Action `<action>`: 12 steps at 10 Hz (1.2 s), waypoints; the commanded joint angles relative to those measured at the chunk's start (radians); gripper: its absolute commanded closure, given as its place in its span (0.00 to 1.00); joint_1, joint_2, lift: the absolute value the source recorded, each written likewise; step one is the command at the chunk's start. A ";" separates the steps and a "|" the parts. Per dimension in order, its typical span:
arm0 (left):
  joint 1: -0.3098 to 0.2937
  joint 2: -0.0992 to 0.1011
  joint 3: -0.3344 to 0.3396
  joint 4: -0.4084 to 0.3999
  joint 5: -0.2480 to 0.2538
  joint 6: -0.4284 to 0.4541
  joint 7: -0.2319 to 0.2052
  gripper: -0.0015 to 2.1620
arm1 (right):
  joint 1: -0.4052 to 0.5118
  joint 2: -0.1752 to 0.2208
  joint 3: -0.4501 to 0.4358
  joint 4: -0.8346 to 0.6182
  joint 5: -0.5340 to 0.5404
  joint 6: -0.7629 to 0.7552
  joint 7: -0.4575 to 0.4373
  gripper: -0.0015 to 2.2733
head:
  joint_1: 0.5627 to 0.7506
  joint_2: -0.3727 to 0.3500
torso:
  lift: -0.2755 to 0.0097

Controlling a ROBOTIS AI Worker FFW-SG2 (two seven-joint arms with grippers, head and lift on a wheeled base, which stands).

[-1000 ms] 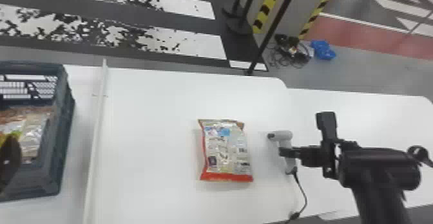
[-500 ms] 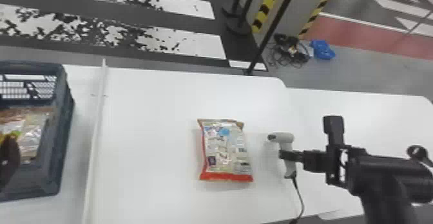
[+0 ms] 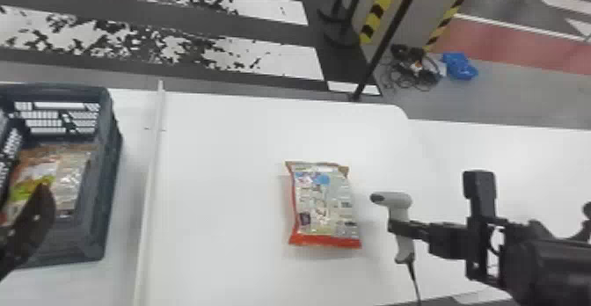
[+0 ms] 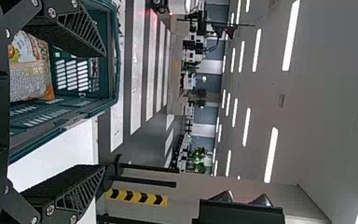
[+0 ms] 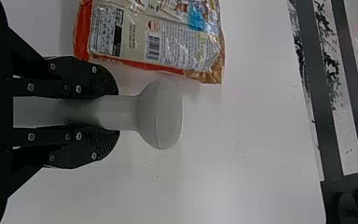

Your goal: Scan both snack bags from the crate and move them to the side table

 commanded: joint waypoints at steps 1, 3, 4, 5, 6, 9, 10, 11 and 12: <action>-0.001 -0.001 0.000 0.000 0.000 0.000 0.000 0.07 | 0.026 0.020 0.017 -0.064 -0.008 0.023 0.000 0.99 | 0.70 0.15 | 0.70; -0.001 -0.001 0.000 0.000 0.002 0.000 0.000 0.07 | 0.034 0.029 0.039 -0.109 -0.009 0.075 0.000 0.99 | 0.70 0.21 | 0.70; -0.001 -0.001 0.000 0.003 0.002 0.000 0.000 0.07 | 0.038 0.032 0.050 -0.120 -0.009 0.078 -0.001 0.99 | 0.70 0.24 | 0.70; -0.004 -0.001 0.000 0.005 0.002 0.000 0.000 0.07 | 0.041 0.038 0.059 -0.126 -0.008 0.081 -0.001 0.99 | 0.70 0.26 | 0.70; -0.006 -0.001 -0.001 0.011 0.002 0.000 0.000 0.07 | 0.044 0.038 0.070 -0.132 -0.008 0.081 -0.001 0.99 | 0.70 0.28 | 0.70; -0.008 -0.001 0.000 0.015 0.002 0.000 0.000 0.07 | 0.035 0.038 0.103 -0.130 0.012 0.090 -0.003 0.99 | 0.70 0.31 | 0.70; -0.009 -0.001 -0.001 0.017 0.005 0.000 0.000 0.07 | 0.026 0.036 0.114 -0.123 0.019 0.090 -0.007 0.99 | 0.70 0.32 | 0.70; -0.011 -0.001 -0.001 0.018 0.005 0.000 0.000 0.07 | 0.014 0.036 0.126 -0.112 0.028 0.096 -0.007 0.99 | 0.70 0.33 | 0.70; -0.011 0.000 -0.001 0.020 0.005 0.000 0.000 0.07 | 0.008 0.035 0.132 -0.103 0.034 0.099 -0.007 0.99 | 0.70 0.33 | 0.70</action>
